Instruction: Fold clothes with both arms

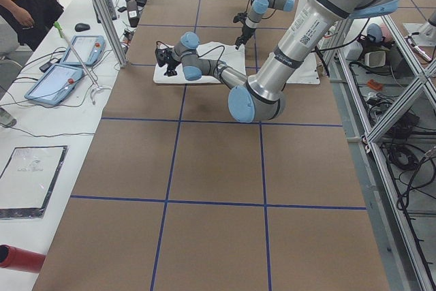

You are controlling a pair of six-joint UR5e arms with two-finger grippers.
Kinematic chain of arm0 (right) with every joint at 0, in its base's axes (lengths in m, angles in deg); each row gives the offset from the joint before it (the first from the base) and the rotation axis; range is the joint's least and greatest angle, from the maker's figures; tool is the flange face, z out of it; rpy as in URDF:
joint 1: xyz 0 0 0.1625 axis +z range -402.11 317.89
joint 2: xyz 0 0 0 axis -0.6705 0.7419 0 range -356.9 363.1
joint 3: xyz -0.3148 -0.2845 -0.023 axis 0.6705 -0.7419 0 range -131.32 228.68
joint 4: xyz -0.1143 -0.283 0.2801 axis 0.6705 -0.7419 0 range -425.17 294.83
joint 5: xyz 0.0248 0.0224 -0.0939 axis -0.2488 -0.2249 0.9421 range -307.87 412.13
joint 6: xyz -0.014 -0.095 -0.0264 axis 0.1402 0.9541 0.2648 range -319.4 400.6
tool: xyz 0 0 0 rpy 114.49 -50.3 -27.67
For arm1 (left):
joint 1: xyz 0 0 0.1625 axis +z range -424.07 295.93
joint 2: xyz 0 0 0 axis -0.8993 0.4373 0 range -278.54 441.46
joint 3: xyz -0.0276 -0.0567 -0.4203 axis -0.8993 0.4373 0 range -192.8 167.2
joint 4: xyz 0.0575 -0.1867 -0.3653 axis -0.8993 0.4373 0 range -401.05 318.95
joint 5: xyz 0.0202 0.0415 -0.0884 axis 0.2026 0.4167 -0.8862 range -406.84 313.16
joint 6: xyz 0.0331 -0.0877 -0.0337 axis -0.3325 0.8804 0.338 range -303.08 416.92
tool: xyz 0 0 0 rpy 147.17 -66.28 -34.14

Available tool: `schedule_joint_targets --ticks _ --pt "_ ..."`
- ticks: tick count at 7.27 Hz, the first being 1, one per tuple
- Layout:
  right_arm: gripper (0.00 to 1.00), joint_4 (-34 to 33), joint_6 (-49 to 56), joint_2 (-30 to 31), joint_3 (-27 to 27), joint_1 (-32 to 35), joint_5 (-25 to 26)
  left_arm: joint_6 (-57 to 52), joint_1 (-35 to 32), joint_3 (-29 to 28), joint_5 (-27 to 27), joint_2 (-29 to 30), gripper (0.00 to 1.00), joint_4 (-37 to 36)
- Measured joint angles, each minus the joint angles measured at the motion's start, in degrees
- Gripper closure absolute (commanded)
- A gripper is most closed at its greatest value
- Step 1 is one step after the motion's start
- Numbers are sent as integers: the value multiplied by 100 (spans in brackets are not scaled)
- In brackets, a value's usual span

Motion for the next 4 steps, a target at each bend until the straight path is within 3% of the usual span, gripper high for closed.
schedule_joint_targets --ticks 4 --pt "19 53 -20 -16 57 80 -2 -8 2 12 -4 -1 40 0"
